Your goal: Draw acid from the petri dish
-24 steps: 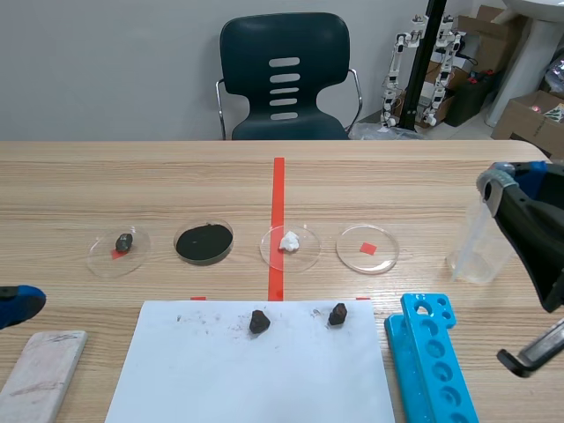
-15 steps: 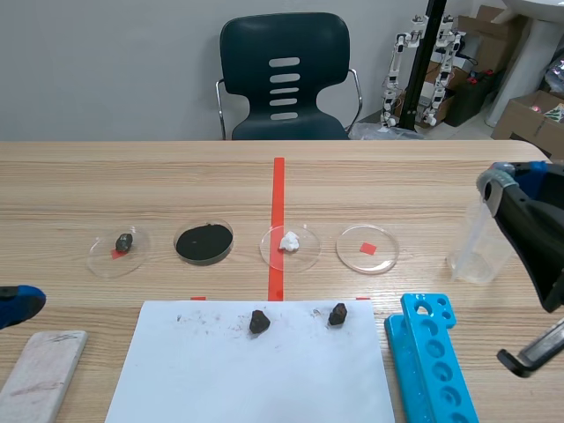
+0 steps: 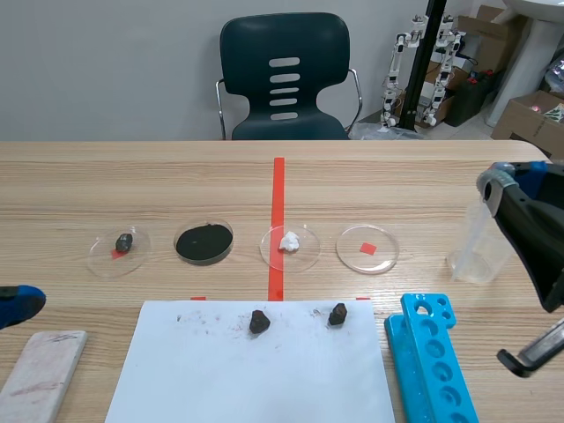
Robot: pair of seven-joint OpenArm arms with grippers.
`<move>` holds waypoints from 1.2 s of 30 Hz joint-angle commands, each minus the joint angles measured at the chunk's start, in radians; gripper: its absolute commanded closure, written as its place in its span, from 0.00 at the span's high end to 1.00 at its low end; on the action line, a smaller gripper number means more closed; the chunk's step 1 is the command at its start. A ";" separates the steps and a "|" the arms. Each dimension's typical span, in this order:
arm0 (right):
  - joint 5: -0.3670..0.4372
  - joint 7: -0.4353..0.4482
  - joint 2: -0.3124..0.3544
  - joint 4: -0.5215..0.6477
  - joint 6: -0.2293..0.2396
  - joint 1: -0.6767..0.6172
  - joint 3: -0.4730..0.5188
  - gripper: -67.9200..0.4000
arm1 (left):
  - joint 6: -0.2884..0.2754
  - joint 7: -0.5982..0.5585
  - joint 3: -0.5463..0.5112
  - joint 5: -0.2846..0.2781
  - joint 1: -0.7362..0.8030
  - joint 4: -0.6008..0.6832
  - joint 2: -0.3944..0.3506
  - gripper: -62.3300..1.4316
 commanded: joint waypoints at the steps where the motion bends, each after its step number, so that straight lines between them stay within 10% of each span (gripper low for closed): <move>1: 0.011 0.015 0.012 0.013 -0.001 0.007 0.011 0.02 | -0.001 -0.017 0.004 -0.006 0.000 0.006 0.005 1.00; 18: 0.038 -0.141 0.012 -0.057 0.000 0.263 -0.027 0.02 | -0.001 -0.017 0.004 -0.006 0.000 0.006 0.005 1.00; 36: 0.035 -0.159 -0.057 -0.413 0.068 0.668 -0.200 0.02 | -0.001 -0.017 0.004 -0.006 0.000 0.006 0.005 1.00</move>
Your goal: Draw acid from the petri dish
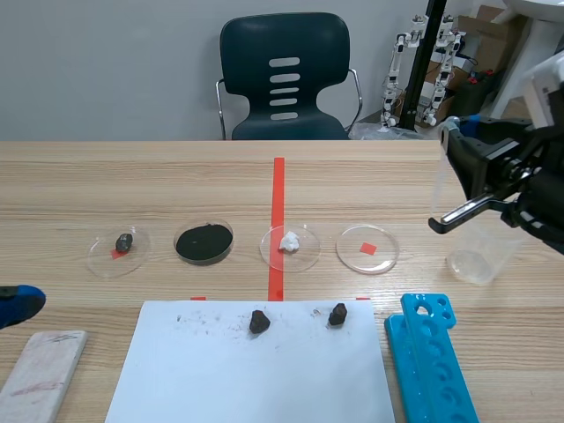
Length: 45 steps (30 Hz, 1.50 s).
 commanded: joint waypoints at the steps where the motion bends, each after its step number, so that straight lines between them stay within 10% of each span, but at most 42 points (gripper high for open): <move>1: 0.003 0.011 -0.013 0.006 0.010 0.029 -0.003 0.02 | -0.001 -0.017 0.004 -0.006 0.000 0.006 0.005 1.00; 20: -0.234 0.054 -0.216 -0.259 0.106 0.197 -0.010 0.02 | -0.001 -0.017 0.004 -0.006 0.000 0.006 0.005 1.00; 45: -0.316 0.151 -0.268 -0.350 0.110 0.208 -0.010 0.02 | -0.001 -0.017 0.004 -0.006 0.000 0.006 0.005 1.00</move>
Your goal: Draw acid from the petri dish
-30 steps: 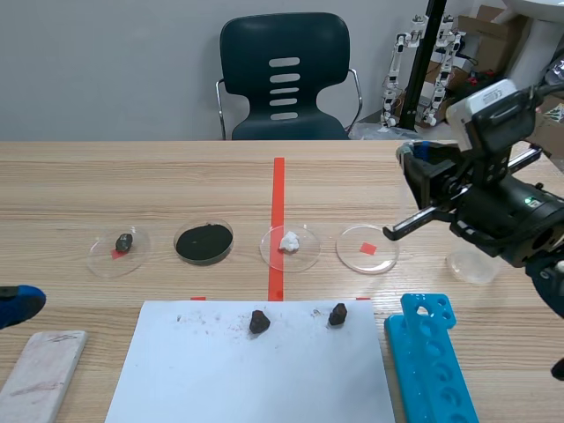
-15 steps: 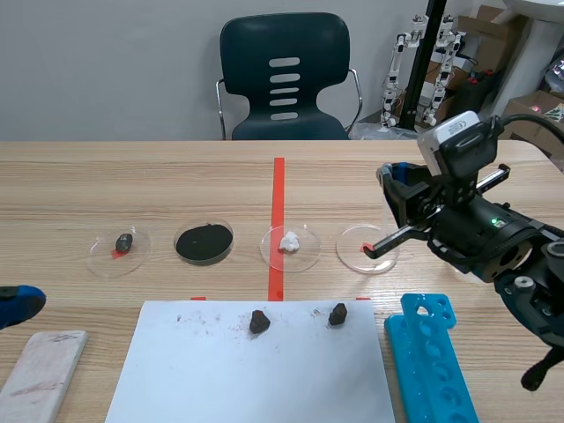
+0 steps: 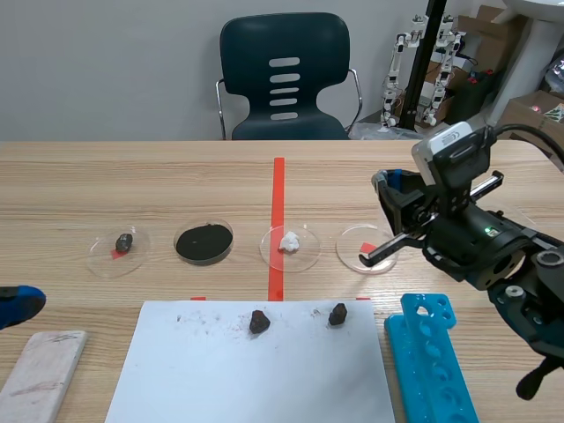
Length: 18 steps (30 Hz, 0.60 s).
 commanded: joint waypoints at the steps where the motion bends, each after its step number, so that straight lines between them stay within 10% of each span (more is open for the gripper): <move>1: 0.007 0.016 0.000 0.001 -0.004 0.017 0.002 0.02 | -0.001 -0.017 0.004 -0.006 0.000 0.006 0.005 1.00; 18: 0.007 0.023 0.000 -0.027 -0.004 0.017 0.002 0.02 | -0.001 -0.017 0.004 -0.006 0.000 0.006 0.005 1.00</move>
